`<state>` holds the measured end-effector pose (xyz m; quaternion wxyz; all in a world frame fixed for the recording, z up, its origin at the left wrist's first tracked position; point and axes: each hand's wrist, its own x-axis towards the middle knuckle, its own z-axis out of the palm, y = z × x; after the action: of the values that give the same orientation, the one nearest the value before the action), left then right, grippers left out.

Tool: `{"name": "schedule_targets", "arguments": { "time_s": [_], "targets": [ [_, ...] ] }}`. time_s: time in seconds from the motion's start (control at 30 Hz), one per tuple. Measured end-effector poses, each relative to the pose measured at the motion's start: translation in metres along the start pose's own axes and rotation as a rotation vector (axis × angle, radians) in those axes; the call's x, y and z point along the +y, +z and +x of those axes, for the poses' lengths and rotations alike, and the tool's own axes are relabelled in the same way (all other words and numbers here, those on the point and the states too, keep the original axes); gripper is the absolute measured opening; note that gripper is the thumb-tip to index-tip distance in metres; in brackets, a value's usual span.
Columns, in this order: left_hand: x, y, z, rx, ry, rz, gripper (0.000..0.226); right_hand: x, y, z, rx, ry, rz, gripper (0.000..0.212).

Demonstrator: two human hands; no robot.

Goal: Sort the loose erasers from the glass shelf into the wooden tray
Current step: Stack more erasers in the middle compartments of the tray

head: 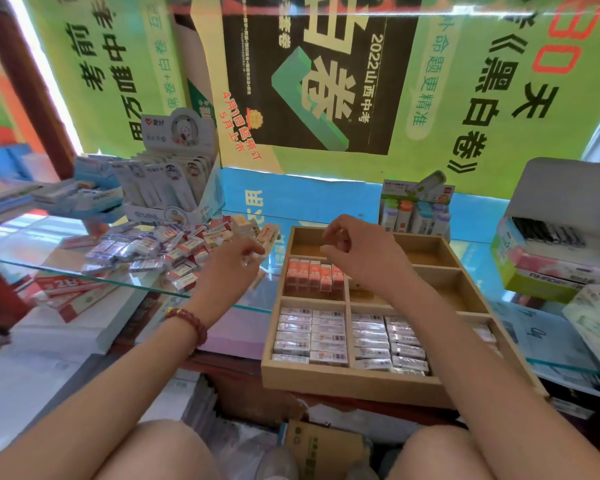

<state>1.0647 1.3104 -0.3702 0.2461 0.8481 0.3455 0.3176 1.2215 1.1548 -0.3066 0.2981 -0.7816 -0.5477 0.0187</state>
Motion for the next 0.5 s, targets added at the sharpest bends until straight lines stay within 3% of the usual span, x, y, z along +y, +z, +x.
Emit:
{"name": "schedule_targets", "arguments": {
  "time_s": [0.1,0.23,0.5],
  "targets": [
    [-0.028,-0.008,-0.002,-0.005,-0.106,0.169,0.024,-0.015,0.007,-0.001,-0.078,-0.068,0.089,0.006],
    [-0.042,-0.004,-0.006,-0.062,-0.014,0.363,0.028,-0.02,0.017,0.003,-0.135,-0.096,0.092,0.005],
    [-0.048,-0.005,-0.008,-0.095,0.023,0.294,0.018,-0.018,0.018,0.001,-0.174,-0.094,0.092,0.008]
  ]
}}
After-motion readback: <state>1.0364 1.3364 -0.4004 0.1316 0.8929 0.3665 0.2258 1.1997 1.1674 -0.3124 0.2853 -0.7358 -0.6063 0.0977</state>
